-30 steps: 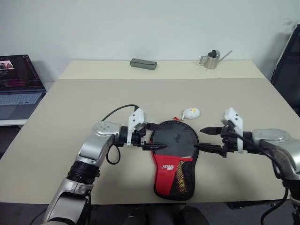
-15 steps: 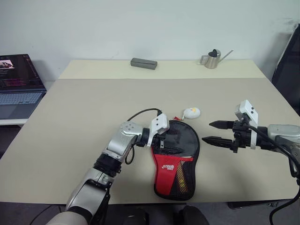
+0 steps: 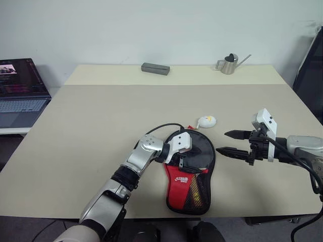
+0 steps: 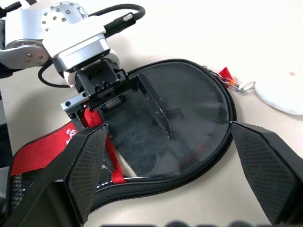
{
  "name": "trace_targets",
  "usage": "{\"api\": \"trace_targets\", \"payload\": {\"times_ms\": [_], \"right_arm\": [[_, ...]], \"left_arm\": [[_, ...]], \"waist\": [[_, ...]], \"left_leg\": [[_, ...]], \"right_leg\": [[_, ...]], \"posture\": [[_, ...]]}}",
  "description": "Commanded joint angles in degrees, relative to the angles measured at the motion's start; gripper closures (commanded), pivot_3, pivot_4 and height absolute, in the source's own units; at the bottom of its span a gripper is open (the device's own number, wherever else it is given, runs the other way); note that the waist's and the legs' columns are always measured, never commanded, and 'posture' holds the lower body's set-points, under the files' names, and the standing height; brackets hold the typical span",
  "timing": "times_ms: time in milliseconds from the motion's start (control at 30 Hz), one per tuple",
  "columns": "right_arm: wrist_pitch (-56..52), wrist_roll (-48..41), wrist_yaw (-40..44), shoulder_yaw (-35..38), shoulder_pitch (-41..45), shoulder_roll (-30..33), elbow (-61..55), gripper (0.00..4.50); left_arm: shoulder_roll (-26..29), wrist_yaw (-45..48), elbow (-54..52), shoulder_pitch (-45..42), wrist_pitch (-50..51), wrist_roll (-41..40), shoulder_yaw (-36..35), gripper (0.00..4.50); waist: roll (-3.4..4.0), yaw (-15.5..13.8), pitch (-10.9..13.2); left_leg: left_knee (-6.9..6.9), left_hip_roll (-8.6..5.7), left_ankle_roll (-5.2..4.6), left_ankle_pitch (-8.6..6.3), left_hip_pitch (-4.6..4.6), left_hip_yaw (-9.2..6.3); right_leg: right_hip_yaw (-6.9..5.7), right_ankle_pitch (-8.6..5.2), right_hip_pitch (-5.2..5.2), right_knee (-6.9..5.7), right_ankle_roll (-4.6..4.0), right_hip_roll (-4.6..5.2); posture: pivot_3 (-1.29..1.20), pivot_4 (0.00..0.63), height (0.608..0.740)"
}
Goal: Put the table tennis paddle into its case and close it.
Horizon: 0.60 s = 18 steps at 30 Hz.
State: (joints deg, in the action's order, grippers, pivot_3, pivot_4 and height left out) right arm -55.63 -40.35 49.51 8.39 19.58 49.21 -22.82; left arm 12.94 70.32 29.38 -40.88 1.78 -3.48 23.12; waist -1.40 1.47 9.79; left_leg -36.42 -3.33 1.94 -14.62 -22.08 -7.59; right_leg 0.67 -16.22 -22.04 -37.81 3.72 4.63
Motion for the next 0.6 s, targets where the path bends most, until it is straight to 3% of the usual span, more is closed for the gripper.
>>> {"api": "trace_targets", "payload": {"times_ms": [33, 333, 600], "right_arm": [[-0.18, -1.41, -0.75, 2.5, 1.07, 1.1, -2.15, 0.0], [-1.24, -2.62, -2.06, 2.23, 4.01, 1.27, -0.64, 0.0], [-2.81, 0.12, -7.72, -1.12, 15.73, -4.34, 9.54, 0.0]], "left_arm": [[-0.12, -0.5, 3.39, 1.35, -0.9, 2.45, 1.49, 0.38], [-0.21, 1.09, 9.08, 0.37, 3.33, 2.67, 1.55, 0.38], [-0.86, 1.76, 14.8, -2.35, 4.26, 4.07, 2.33, 0.38]], "waist": [[0.0, 0.0, -0.01], [0.09, 0.04, -0.09], [0.21, 0.18, -0.33]], "left_leg": [[-0.03, -0.01, 0.0, 0.0, 0.04, -0.01], [-0.32, -0.01, -0.19, -0.11, 0.32, -0.08], [-0.47, 0.0, -0.24, -0.14, 0.47, -0.07]], "right_leg": [[-0.02, 0.0, 0.06, 0.0, 0.0, 0.0], [-0.17, -0.01, 0.56, 0.0, 0.03, 0.02], [-0.17, -0.01, 0.73, -0.08, 0.14, 0.01]], "posture": [[0.0, 0.15, 0.74], [0.0, 0.15, 0.74], [0.0, 0.15, 0.74]]}}
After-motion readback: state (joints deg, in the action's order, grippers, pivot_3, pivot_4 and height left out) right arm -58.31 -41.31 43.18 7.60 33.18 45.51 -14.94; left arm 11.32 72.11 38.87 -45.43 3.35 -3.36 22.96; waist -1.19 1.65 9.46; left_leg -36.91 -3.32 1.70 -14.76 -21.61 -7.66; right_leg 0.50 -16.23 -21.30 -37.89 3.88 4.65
